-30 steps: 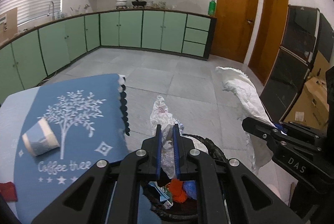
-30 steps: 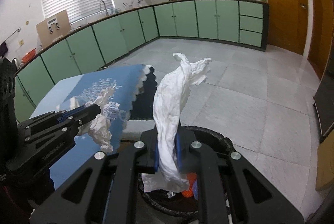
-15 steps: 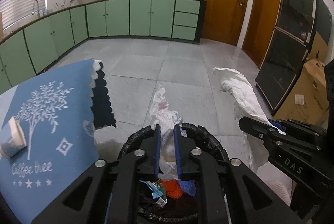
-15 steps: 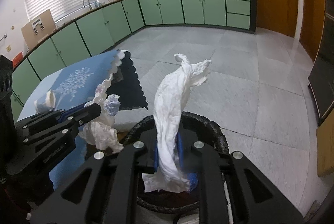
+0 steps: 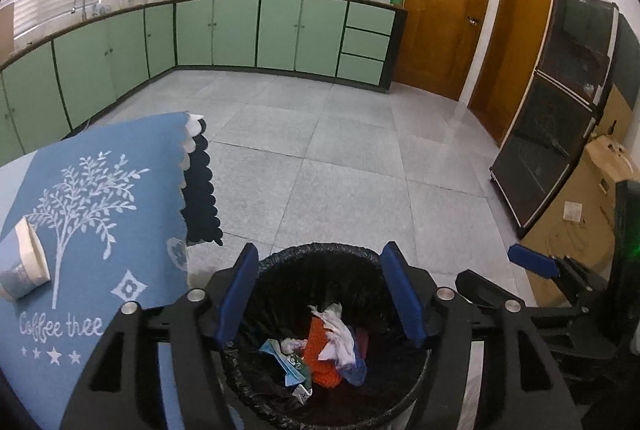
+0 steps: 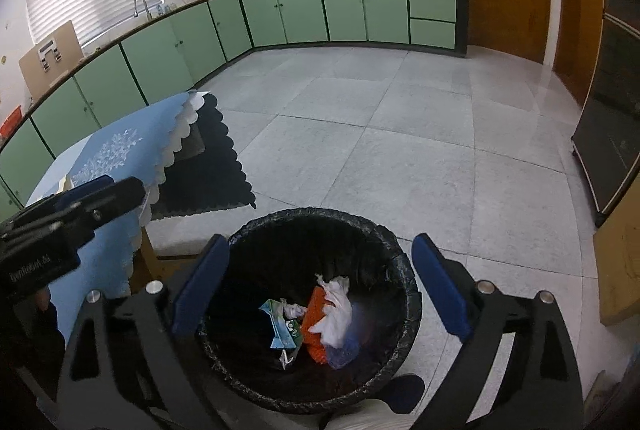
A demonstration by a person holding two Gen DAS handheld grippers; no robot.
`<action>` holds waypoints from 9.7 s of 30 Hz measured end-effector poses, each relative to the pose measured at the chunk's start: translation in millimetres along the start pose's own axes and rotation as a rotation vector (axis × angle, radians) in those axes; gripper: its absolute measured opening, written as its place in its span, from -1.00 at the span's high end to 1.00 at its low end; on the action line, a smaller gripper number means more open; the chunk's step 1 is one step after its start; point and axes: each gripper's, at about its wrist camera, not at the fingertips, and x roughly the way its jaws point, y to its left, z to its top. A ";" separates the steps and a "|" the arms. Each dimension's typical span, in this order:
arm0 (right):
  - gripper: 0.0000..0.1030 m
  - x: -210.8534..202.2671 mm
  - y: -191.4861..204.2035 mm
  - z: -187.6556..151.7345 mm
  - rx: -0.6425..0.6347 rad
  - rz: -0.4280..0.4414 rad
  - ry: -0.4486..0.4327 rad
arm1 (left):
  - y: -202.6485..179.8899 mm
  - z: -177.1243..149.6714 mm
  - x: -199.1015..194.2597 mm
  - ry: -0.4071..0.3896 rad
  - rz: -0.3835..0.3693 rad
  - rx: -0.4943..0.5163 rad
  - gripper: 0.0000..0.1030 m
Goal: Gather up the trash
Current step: 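Open both tools to drop the tissues into the bin, then move both open tools back over the table toward the second red sponge, then lower the left tool onto the second red sponge and close around it, then grasp the paper cup with the right tool while the left tool holds the sponge, then carry the red sponge and paper cup over the black bin with both tools, then open both tools to drop the sponge and cup into the bin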
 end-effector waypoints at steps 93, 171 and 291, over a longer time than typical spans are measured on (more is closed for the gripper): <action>-0.80 12.9 322.5 -19.1 -0.376 0.347 0.027 | 308.7 -130.5 -159.5 0.061 0.686 -0.412 -0.69; -0.42 31.4 356.9 24.5 -0.424 0.464 0.030 | 316.5 -69.9 -167.7 -0.024 0.669 -0.386 -0.61; -0.78 -55.3 27.6 11.0 -0.026 0.090 -0.090 | 35.9 10.7 -70.3 -0.081 0.128 -0.006 -0.83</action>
